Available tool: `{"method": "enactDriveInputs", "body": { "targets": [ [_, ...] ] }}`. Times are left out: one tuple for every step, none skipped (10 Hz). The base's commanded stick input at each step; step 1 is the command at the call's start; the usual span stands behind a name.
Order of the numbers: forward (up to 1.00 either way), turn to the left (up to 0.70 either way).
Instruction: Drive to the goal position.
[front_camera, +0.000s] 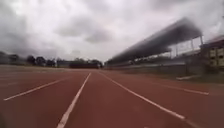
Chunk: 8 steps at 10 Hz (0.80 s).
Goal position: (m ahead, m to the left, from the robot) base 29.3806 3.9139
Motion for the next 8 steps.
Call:
{"method": "enactDriveInputs", "body": {
  "targets": [
    [0.7,0.0],
    [0.7,0.0],
    [0.7,0.0],
    [0.7,0.0],
    [0.7,0.0],
    [0.7,0.0],
    [0.7,0.0],
    [0.7,0.0]
  ]
}}
